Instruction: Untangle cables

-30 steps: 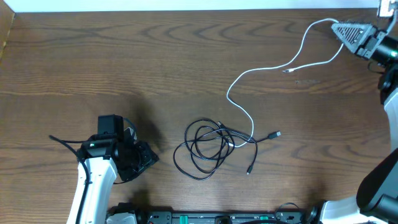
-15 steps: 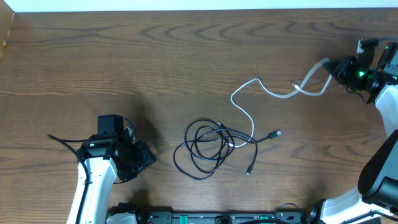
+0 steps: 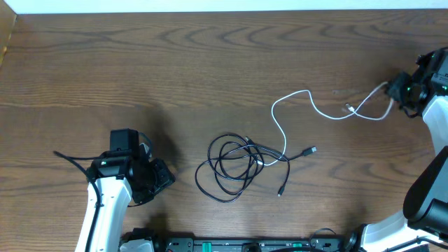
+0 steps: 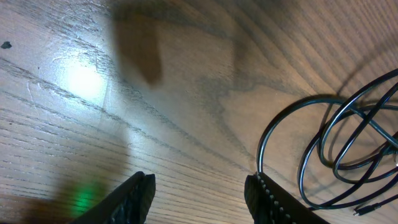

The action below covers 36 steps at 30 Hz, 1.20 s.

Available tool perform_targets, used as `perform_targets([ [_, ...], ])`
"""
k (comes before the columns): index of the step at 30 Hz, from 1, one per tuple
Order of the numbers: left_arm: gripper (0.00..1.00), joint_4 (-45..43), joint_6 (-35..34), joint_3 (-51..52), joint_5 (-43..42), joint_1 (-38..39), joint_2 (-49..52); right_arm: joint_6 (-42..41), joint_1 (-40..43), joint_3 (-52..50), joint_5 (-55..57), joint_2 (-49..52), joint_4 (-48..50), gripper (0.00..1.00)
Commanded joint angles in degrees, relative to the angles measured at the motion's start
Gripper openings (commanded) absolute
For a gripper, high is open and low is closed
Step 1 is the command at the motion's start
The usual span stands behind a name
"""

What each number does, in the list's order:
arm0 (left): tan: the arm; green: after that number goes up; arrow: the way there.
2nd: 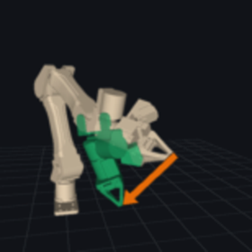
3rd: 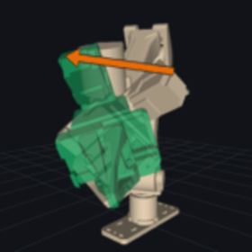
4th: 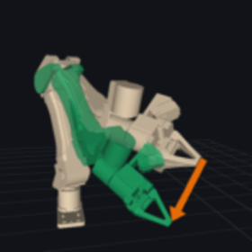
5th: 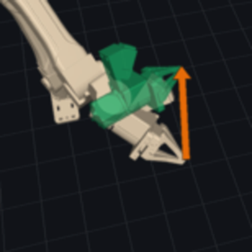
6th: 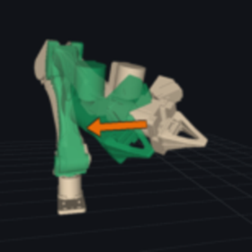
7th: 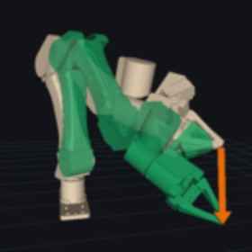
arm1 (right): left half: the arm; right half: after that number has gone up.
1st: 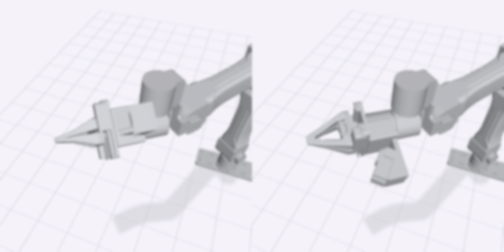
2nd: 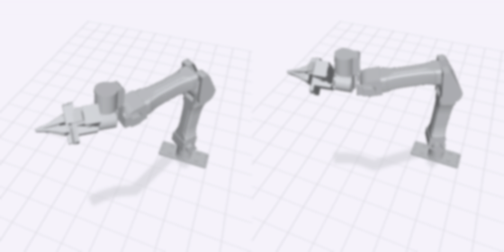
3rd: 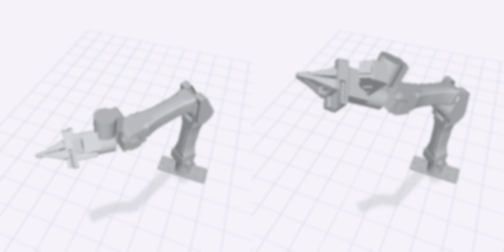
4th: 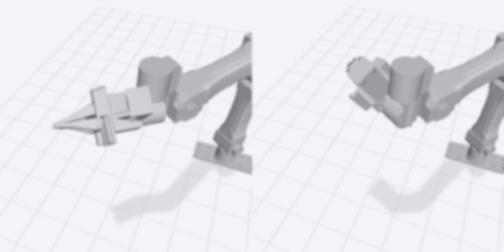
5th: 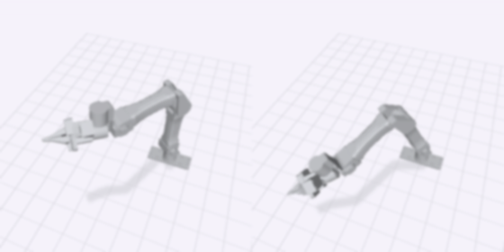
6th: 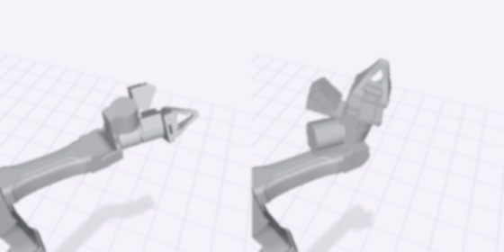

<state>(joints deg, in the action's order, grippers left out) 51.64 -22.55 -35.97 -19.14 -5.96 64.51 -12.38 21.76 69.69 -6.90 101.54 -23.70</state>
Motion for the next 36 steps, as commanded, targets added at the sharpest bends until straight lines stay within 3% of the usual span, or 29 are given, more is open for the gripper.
perform_targets([
  [1,0.52,0.1,-0.3,0.1,0.8,-0.1,0.2,4.0,-0.9,0.3,-0.5,-0.1,0.3,0.67],
  [9,0.52,-0.1,-0.3,0.1,0.8,-0.1,0.2,9.9,-6.4,0.4,-4.0,-0.1,1.9,0.82],
  [13,0.52,-0.1,-0.2,0.3,0.8,-0.1,0.2,13.8,-13.3,2.3,2.7,-0.1,0.8,0.87],
  [18,0.52,-1.4,-0.3,1.9,0.8,-0.1,0.2,17.3,-19.6,4.5,1.9,-0.1,-0.5,0.91],
  [27,0.53,-3.8,-0.3,3.5,0.8,-0.1,0.2,13.3,-27.9,4.6,-18.5,-0.1,-4.2,0.88],
  [32,0.71,-4.2,-0.2,3.6,0.8,-0.1,0.2,16.9,-32.1,4.5,-15.2,-0.1,-9.0,0.90],
  [36,0.74,-4.3,-0.3,3.6,0.8,-0.1,0.2,17.8,-35.1,4.4,-12.2,-0.1,-11.6,0.91],
])
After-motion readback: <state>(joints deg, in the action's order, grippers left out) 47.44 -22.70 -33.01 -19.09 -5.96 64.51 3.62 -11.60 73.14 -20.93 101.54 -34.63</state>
